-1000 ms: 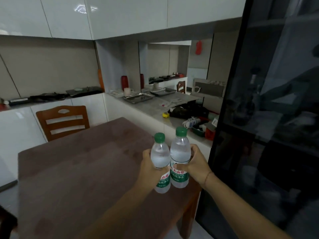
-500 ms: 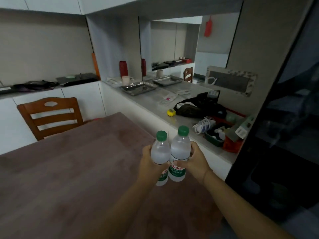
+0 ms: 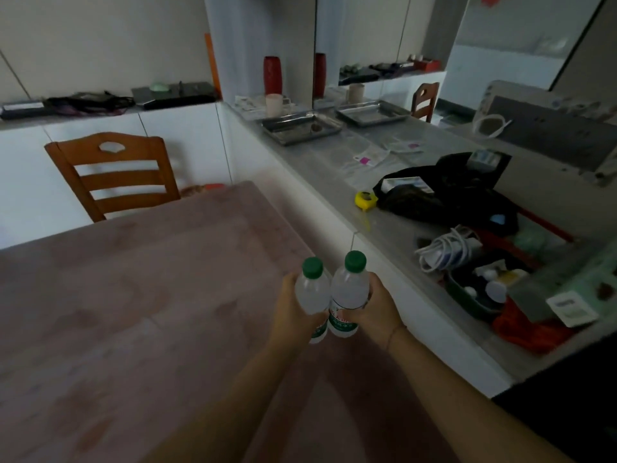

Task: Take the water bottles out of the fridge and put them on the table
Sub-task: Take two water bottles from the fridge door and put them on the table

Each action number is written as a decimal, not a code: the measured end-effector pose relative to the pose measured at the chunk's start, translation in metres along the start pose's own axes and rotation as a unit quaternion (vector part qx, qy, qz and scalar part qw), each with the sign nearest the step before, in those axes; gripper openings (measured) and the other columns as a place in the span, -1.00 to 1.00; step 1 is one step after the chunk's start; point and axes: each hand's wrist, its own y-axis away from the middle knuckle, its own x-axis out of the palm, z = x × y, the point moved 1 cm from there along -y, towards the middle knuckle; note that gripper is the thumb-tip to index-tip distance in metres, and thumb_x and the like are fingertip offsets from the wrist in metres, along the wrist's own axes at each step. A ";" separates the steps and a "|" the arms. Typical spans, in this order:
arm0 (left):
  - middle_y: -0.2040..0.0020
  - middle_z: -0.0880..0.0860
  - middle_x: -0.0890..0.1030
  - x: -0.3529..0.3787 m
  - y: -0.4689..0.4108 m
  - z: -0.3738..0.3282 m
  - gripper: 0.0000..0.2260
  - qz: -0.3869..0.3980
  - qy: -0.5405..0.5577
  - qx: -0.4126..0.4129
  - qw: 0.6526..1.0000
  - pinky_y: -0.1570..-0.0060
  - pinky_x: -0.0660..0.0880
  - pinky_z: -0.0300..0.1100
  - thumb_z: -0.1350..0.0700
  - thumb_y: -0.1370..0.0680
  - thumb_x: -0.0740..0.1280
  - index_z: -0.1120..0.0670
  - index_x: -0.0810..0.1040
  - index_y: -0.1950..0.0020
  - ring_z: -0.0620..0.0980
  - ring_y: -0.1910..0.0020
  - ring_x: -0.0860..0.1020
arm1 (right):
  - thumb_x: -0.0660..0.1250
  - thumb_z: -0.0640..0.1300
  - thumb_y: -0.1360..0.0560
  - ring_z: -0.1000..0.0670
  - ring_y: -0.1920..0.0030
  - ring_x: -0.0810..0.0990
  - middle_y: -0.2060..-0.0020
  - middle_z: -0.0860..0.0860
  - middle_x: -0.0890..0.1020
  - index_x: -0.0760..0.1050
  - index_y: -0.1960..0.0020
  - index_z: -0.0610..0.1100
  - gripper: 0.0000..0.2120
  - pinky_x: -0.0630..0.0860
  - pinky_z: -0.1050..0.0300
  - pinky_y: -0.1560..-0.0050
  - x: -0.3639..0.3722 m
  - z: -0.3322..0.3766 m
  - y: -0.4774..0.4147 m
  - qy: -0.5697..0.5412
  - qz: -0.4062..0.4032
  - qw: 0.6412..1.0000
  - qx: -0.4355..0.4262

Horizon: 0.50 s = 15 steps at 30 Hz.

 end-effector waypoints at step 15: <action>-0.02 -0.11 0.49 0.018 -0.016 0.020 -0.44 0.011 -0.012 -0.046 0.999 0.24 0.50 -0.42 0.26 -0.31 0.52 -0.04 0.32 -0.17 -0.22 0.02 0.51 | 0.56 -0.31 -0.20 0.05 -0.05 0.52 0.02 0.18 0.52 0.37 -0.15 0.04 -0.36 0.44 0.39 0.14 0.003 -0.030 -0.033 0.007 0.017 0.999 0.027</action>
